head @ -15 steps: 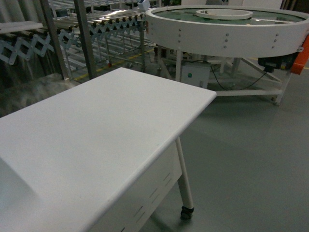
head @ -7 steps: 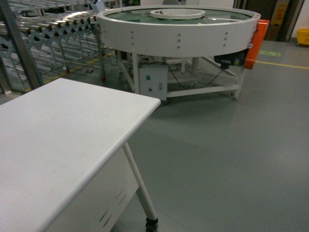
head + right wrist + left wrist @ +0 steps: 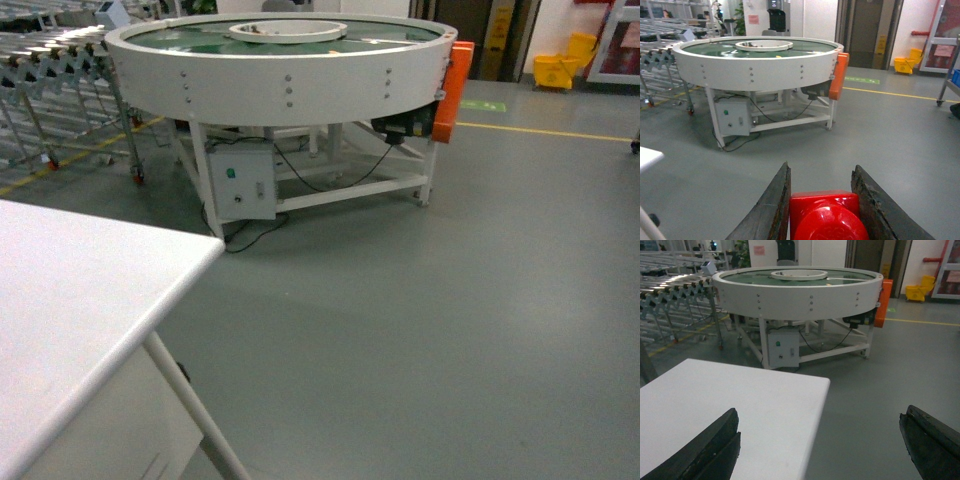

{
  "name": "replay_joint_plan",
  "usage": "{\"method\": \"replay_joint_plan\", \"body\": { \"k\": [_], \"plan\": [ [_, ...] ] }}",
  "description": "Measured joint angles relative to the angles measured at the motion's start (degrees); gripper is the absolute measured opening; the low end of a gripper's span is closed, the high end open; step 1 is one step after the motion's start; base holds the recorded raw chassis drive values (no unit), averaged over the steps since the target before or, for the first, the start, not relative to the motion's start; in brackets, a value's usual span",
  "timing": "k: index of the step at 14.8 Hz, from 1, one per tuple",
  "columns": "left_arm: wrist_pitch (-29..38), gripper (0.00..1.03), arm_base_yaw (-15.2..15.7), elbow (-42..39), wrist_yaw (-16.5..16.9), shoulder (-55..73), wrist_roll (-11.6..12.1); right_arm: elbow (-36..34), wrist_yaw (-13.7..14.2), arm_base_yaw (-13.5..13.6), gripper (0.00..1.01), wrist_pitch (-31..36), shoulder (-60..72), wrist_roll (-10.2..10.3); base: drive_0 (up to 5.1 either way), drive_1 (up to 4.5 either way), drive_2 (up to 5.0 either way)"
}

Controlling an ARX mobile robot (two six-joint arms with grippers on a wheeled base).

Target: Pick red block from blue box to shelf

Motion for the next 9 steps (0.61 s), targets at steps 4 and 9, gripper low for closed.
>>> {"method": "replay_joint_plan", "body": {
  "k": [4, 9],
  "plan": [
    [0.1, 0.98, 0.0, 0.0, 0.1, 0.0, 0.0, 0.0, 0.1, 0.0, 0.29, -0.2, 0.0, 0.0, -0.3, 1.48, -5.9],
    [0.1, 0.98, 0.0, 0.0, 0.1, 0.0, 0.0, 0.0, 0.2, 0.0, 0.29, 0.0, 0.0, 0.0, -1.5, 2.27, -5.3]
  ]
}}
